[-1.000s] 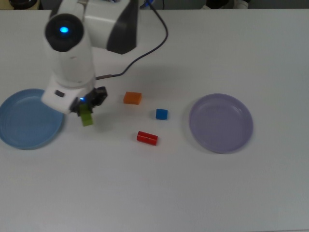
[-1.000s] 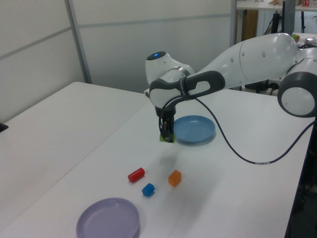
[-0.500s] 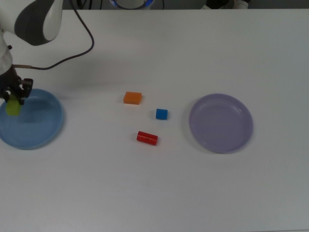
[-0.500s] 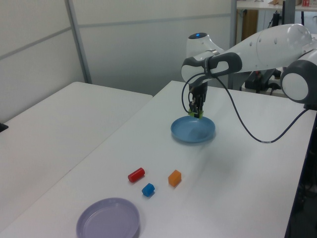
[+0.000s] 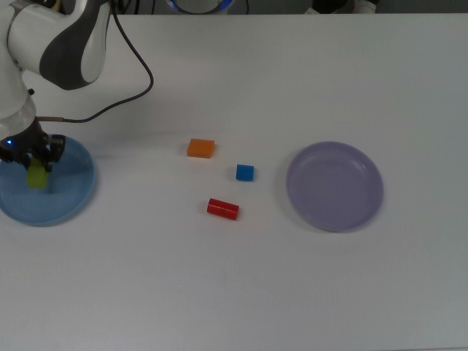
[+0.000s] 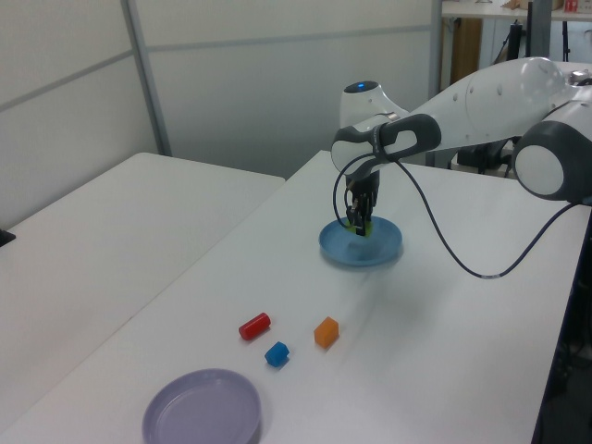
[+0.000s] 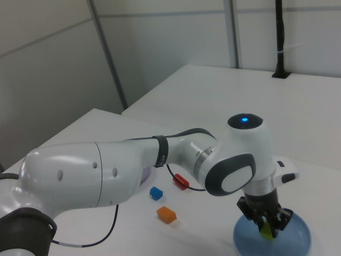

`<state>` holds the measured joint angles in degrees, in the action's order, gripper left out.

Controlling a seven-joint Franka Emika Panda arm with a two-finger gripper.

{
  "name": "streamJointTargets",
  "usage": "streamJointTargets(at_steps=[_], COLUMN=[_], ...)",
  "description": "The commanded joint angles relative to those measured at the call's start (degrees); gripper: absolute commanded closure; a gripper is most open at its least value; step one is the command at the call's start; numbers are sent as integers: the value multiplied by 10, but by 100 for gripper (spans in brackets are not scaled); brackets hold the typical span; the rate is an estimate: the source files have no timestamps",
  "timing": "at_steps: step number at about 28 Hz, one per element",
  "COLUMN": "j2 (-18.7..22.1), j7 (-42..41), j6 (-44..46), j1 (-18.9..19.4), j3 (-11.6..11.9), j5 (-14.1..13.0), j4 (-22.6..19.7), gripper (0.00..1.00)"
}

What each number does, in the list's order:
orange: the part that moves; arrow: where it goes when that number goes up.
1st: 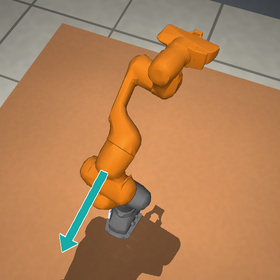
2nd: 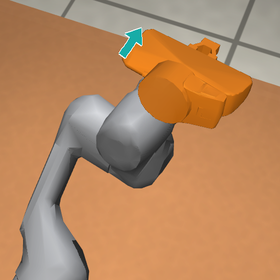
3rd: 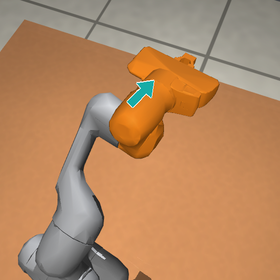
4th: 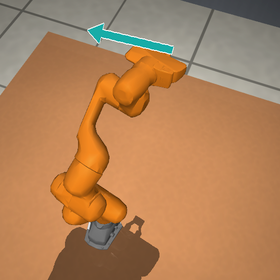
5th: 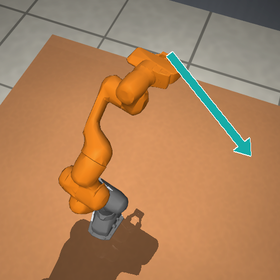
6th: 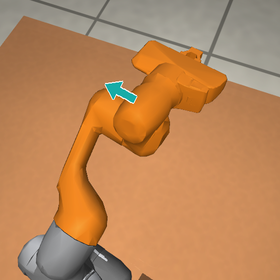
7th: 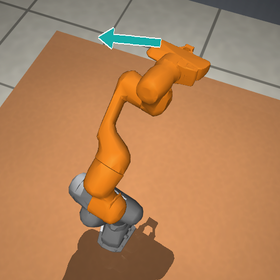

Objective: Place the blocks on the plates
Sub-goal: 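Lift the green block, carry it over the blue plate, release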

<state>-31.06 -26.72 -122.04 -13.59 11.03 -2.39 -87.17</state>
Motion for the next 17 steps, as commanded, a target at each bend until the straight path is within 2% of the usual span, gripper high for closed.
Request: streamJointTargets(at_steps=[1, 3, 5, 6, 12, 17], j2=[0, 1, 2, 3, 13, 50], j7=[3, 3, 4, 6, 10, 10], j6=[-6, -6, -4, -2, 15, 85], j1=[0, 0, 0, 1, 4, 22], j3=[2, 2, 2, 2, 2, 0], j5=[-11, -11, -11, -11, -11, -11], j4=[3, 3, 3, 3, 3, 1], gripper=[61, 51, 34, 1, 0, 0])
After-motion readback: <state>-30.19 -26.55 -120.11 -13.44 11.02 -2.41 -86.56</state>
